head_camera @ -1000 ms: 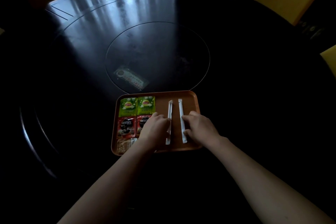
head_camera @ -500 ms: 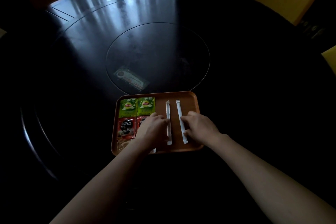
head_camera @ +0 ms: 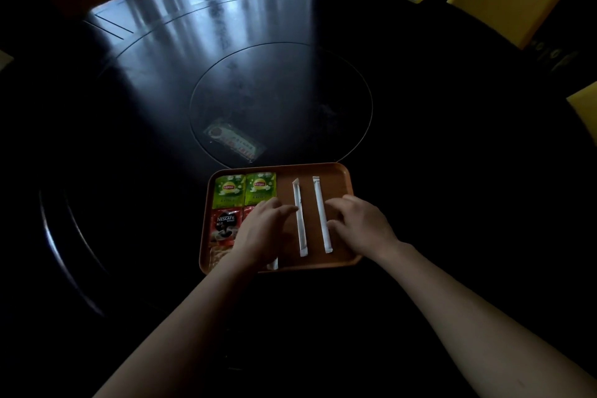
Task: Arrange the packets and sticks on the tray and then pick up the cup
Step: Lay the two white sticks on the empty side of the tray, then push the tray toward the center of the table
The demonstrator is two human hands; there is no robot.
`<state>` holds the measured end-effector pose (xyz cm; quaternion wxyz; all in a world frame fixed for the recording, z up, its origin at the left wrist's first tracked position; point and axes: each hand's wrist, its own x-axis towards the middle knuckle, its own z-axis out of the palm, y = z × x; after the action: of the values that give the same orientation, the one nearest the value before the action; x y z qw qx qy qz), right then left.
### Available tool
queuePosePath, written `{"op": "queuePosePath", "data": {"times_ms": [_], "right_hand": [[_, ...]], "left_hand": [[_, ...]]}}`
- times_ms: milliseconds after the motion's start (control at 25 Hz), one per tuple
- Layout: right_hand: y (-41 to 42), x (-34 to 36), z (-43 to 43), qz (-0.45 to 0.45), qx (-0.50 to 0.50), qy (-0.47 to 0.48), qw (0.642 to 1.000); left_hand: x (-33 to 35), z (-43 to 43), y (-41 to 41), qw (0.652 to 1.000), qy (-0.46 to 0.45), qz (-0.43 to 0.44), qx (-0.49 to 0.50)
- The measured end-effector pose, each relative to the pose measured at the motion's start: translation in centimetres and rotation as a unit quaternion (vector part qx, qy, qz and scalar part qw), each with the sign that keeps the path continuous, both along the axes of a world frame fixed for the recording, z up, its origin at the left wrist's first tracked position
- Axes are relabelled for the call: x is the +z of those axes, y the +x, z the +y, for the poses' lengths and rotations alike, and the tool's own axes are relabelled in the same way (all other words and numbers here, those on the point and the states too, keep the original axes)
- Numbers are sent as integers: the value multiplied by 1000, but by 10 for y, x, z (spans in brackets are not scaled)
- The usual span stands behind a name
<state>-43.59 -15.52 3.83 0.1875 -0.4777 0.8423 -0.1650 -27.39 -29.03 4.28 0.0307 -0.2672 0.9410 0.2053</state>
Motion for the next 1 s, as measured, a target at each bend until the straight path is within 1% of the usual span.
{"op": "queuePosePath", "data": {"times_ms": [160,320,440,520,640,760,1000], "right_hand": [[0,-3,18,12,-98,-40,994],[4,-4,35,35,-184,-44,981],[5,-6,44,29,-216,-20,976],[6,-8,47,33,-226,3,974],[8,-12,47,20,-237,13,971],[14,-13,46,11,-242,16,970],[18,-16,40,-3,-242,21,970]], "left_hand": [[-2,-1,33,992,-2,81,94],[-5,-10,73,968,-29,115,220],[-8,-21,98,943,-22,109,314],[-10,-28,109,927,4,96,363],[-10,-28,113,914,62,78,392],[-9,-24,116,909,81,80,401],[-12,-32,120,879,139,98,446]]}}
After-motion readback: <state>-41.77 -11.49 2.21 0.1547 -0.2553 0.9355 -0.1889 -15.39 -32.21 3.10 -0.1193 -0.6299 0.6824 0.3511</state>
